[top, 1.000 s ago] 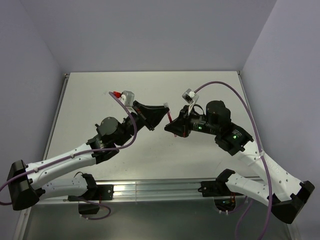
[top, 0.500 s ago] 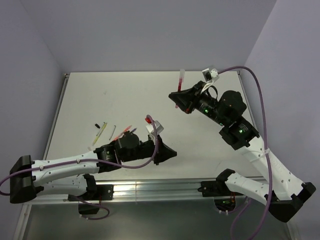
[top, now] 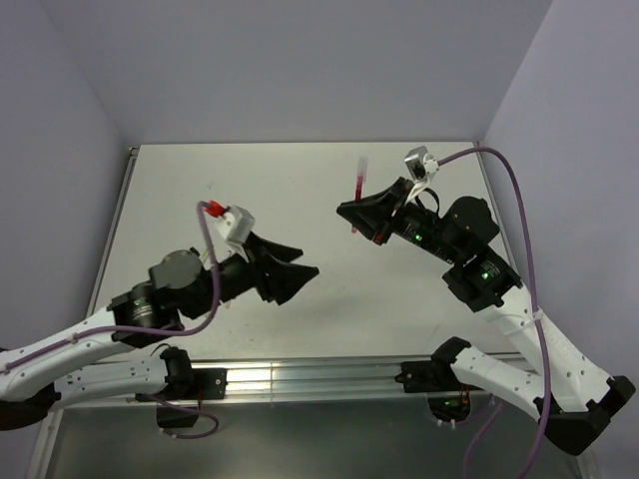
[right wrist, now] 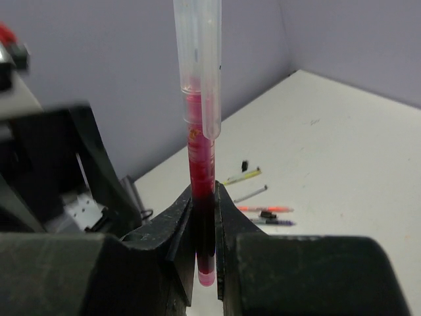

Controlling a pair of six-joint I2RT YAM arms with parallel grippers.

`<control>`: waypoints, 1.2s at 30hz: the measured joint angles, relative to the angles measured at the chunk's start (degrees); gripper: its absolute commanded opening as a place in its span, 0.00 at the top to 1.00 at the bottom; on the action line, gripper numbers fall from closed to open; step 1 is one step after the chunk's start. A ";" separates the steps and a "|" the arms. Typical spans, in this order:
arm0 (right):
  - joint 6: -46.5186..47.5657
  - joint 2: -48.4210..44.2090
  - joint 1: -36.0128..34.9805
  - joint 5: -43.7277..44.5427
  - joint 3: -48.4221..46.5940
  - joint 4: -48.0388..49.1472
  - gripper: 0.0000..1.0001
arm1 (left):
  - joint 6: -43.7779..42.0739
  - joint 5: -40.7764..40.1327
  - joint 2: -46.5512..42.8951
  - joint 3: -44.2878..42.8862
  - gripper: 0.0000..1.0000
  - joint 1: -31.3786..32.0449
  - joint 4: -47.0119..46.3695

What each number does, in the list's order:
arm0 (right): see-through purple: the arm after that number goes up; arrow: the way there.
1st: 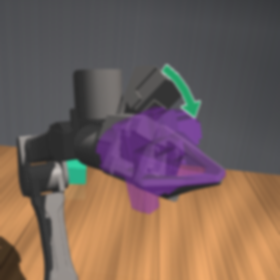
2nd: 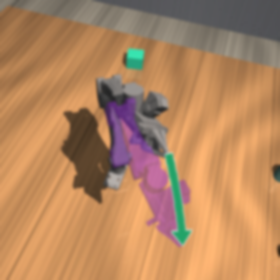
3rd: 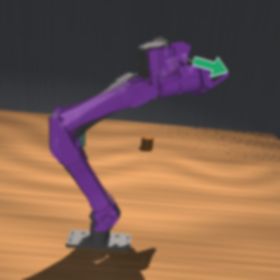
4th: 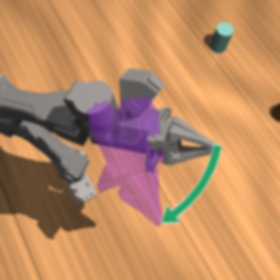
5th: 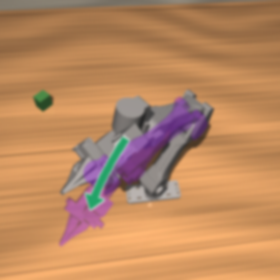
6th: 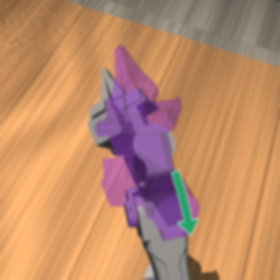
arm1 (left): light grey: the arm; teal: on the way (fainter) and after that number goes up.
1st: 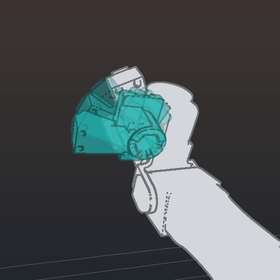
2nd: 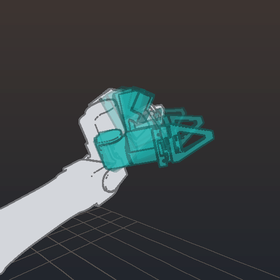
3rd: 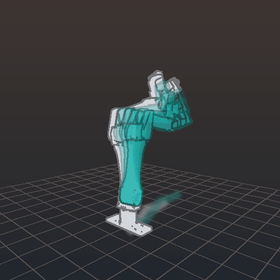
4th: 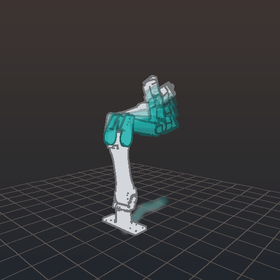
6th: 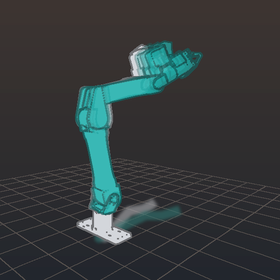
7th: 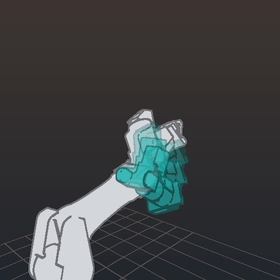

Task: Insert the pens into the pen caps
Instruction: Press the pen cap onto the pen.

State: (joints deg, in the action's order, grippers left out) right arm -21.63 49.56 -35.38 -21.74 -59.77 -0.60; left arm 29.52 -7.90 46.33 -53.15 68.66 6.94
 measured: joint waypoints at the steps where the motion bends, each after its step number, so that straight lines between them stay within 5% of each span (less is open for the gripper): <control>1: 0.00 -0.57 0.00 -1.22 1.14 -0.15 1.00 | -0.76 -0.72 -0.74 -1.86 0.30 -0.48 0.66; 10: -3.06 -1.42 -0.11 -12.28 7.02 0.59 1.00 | -6.27 6.27 4.81 -19.04 0.27 -9.46 2.32; 19: -4.94 -0.96 -1.42 -15.43 6.99 2.78 1.00 | -5.14 23.28 15.65 -21.46 0.29 -21.59 2.16; 36: -5.57 3.32 -3.74 -15.39 5.38 3.56 1.00 | -3.43 31.63 20.22 -25.90 0.31 -22.47 -1.20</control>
State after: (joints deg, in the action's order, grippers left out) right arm -27.20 52.88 -39.11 -37.12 -54.39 2.96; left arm 26.09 23.73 66.54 -79.05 46.19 5.74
